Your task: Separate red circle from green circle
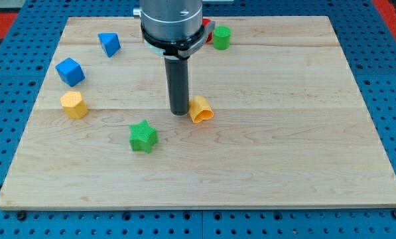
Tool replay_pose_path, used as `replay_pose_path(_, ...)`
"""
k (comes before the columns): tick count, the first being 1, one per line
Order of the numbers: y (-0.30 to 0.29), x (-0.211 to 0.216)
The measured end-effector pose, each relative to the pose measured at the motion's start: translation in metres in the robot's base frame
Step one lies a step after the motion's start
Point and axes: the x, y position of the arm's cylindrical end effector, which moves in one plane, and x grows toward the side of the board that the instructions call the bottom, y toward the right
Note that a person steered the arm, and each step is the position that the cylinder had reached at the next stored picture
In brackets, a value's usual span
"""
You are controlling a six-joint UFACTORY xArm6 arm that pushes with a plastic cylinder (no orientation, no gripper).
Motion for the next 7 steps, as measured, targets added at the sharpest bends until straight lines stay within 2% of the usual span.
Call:
replay_pose_path(1,-0.003,0.001)
replay_pose_path(2,0.005,-0.019)
replay_pose_path(3,0.059,-0.047)
replay_pose_path(4,0.087,-0.049)
replay_pose_path(5,0.088,-0.049)
replay_pose_path(6,0.146,-0.049)
replay_pose_path(7,0.165,-0.092)
